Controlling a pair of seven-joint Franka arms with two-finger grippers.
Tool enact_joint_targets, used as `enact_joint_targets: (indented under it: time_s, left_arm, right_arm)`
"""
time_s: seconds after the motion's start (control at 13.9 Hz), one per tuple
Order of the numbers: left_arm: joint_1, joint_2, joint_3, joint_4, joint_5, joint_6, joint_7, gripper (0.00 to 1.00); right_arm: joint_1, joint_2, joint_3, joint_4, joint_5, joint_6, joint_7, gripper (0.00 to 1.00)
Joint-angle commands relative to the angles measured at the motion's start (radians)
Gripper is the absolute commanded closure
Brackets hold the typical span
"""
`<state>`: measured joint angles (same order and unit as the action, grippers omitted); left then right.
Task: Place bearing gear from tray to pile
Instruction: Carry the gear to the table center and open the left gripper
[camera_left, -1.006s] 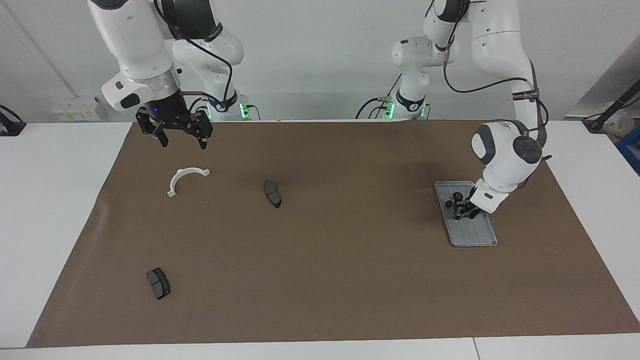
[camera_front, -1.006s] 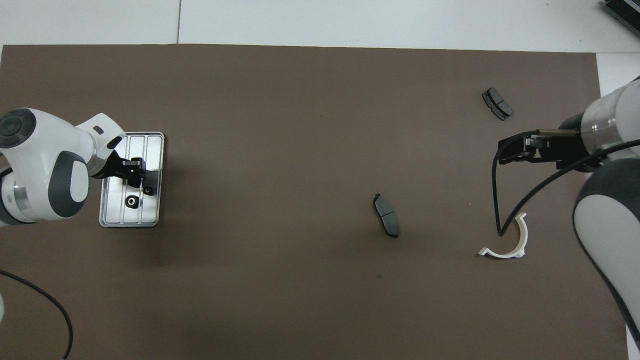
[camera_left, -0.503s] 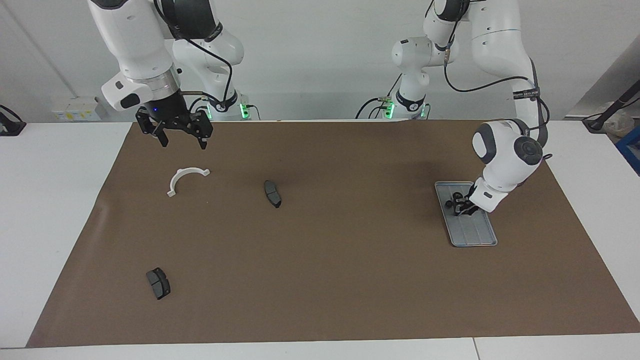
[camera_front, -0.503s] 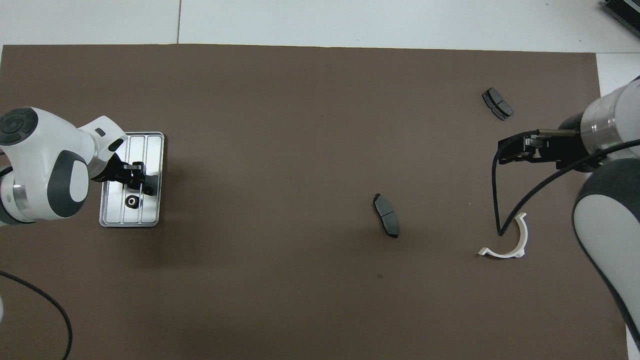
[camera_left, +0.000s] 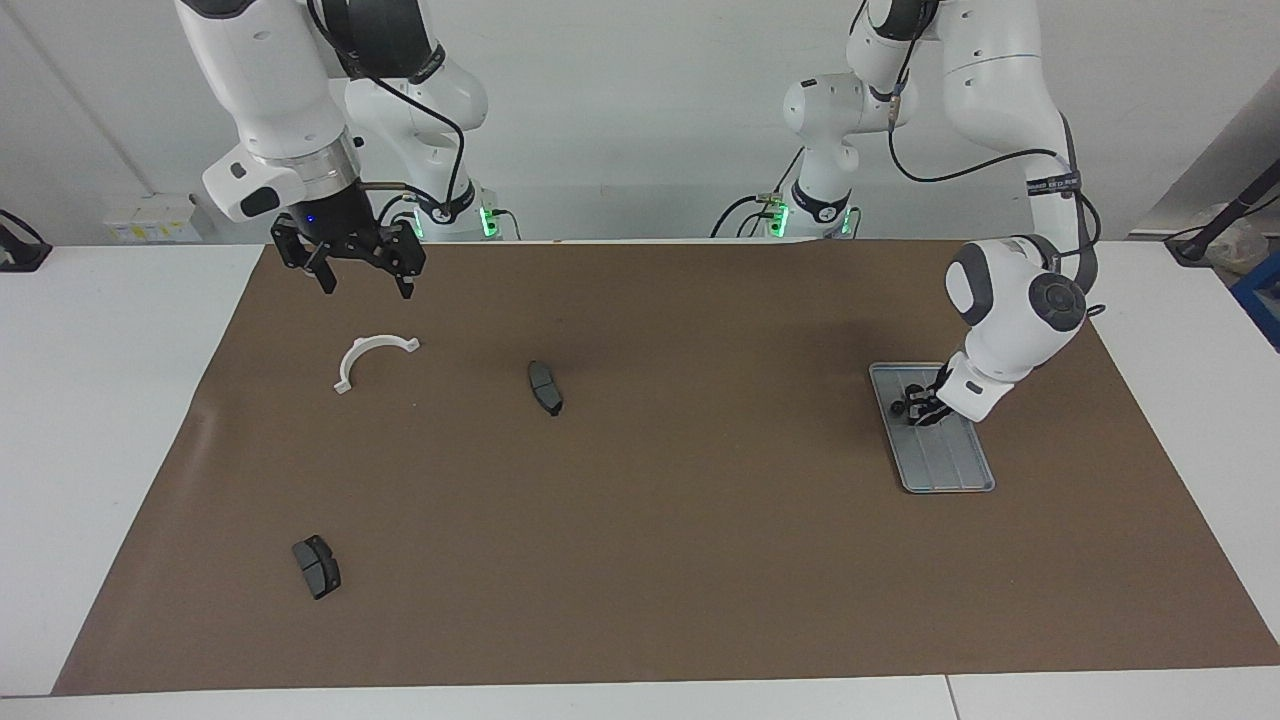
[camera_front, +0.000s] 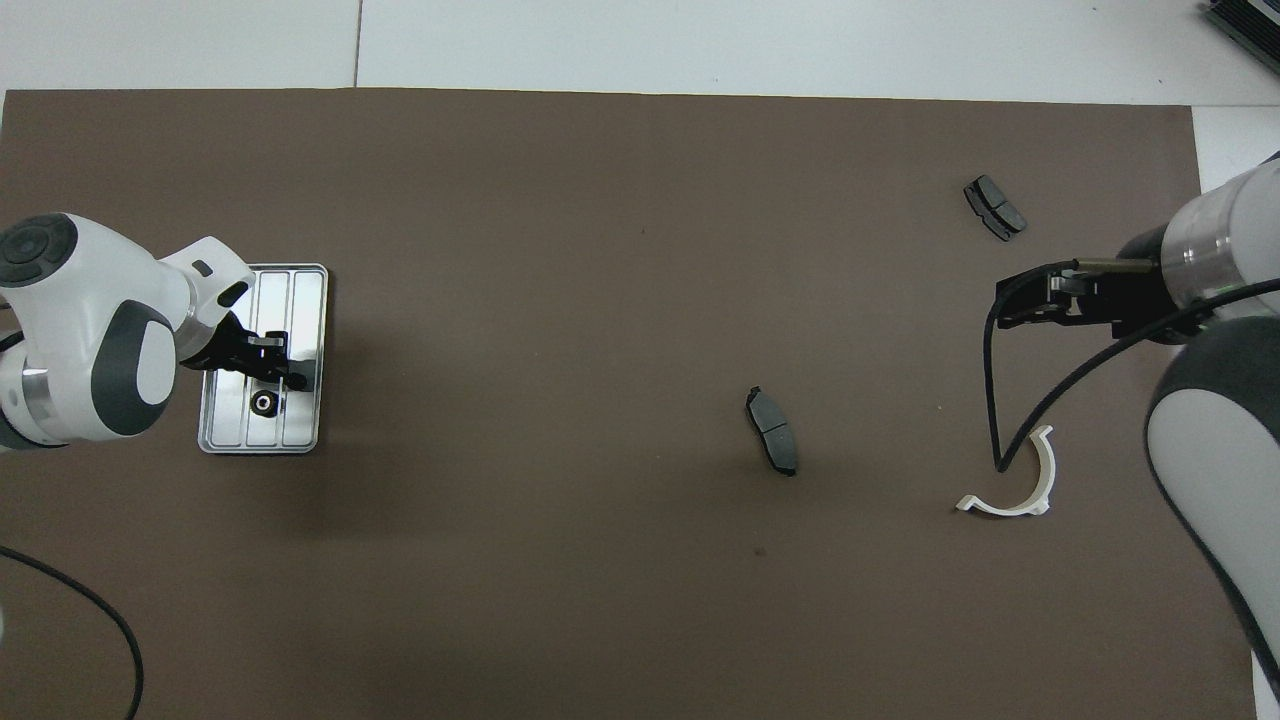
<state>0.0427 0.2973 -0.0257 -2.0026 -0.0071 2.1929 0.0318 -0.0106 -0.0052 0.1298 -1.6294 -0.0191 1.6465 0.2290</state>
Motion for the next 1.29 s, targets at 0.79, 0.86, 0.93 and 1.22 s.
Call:
enact_joint_targets:
  time_s: [0.79, 0.86, 0.93, 1.22]
  left_arm:
    - [-0.179, 0.086, -0.002, 0.192, 0.013, 0.004, -0.359, 0.9]
    - [-0.234, 0.085, -0.002, 0.189, 0.012, 0.005, -0.425, 0.9]
    - [-0.294, 0.08, -0.002, 0.18, 0.012, 0.005, -0.5, 0.9]
    - [-0.502, 0.069, -0.005, 0.177, 0.01, 0.01, -0.76, 0.87]
  right_arm:
    - [-0.037, -0.006, 0.005, -0.004, 0.018, -0.01, 0.006, 0.0]
    - [-0.034, -0.006, 0.005, -0.006, 0.018, -0.008, 0.01, 0.0]
    - [-0.034, -0.006, 0.005, -0.006, 0.018, -0.007, 0.01, 0.0]
    - [-0.034, -0.009, 0.005, -0.017, 0.018, -0.005, 0.01, 0.0]
